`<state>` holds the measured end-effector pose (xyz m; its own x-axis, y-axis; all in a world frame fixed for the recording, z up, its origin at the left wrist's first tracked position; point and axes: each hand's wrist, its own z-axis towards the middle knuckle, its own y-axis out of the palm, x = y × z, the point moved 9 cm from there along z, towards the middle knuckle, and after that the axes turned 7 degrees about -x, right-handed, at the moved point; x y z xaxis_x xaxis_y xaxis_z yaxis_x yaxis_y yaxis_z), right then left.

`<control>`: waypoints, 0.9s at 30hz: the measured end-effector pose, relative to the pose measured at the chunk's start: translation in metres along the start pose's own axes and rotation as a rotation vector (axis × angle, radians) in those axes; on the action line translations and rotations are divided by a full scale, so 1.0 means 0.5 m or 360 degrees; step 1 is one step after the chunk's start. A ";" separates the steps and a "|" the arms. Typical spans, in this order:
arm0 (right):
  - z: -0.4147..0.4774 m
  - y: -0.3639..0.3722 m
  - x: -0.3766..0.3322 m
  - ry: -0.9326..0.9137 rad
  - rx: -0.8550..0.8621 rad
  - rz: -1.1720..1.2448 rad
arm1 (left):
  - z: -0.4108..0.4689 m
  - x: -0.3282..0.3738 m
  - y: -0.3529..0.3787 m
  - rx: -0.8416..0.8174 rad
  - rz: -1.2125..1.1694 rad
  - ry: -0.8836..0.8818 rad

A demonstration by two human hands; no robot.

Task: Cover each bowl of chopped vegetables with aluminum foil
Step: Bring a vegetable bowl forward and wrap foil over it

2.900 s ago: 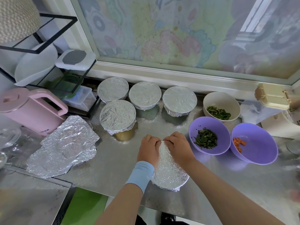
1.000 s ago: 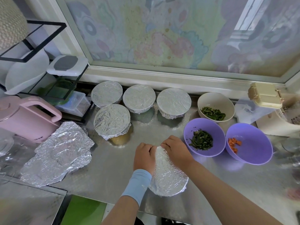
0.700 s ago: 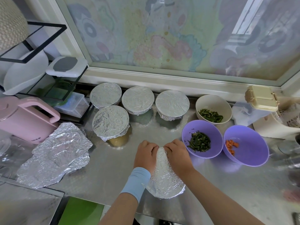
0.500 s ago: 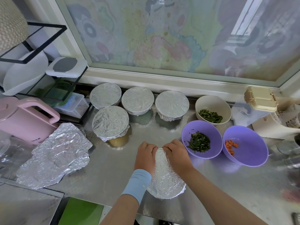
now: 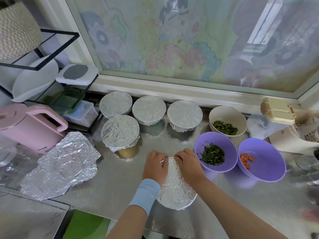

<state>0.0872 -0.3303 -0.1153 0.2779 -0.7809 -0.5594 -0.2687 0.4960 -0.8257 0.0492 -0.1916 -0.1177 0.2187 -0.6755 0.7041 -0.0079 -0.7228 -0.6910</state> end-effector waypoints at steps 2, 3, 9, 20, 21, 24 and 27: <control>0.005 0.009 0.012 0.0032 -0.0022 0.0046 | 0.007 -0.009 0.005 0.0010 -0.0055 -0.0047; 0.006 0.011 0.015 0.0052 -0.0036 0.0077 | 0.008 -0.016 0.005 0.0024 -0.0077 -0.0071; 0.022 0.020 0.007 0.0058 -0.0134 0.0165 | -0.003 -0.033 -0.001 0.0104 -0.0033 -0.0122; 0.017 0.025 -0.025 0.0057 -0.0097 0.0079 | -0.007 -0.022 -0.022 0.0068 0.0067 -0.0024; 0.016 0.024 -0.017 0.0108 -0.0098 0.0145 | -0.001 -0.018 -0.018 0.0055 0.0061 -0.0003; 0.015 0.025 0.003 0.0210 -0.0074 0.0295 | 0.010 -0.026 -0.011 0.0040 -0.0022 -0.0041; 0.016 0.029 0.005 0.0197 -0.0074 0.0306 | 0.011 -0.034 -0.004 0.0037 -0.0039 -0.0041</control>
<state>0.0913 -0.3219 -0.1292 0.1030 -0.7159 -0.6906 -0.3490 0.6242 -0.6990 0.0507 -0.1776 -0.1292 0.2435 -0.6533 0.7169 0.0208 -0.7354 -0.6773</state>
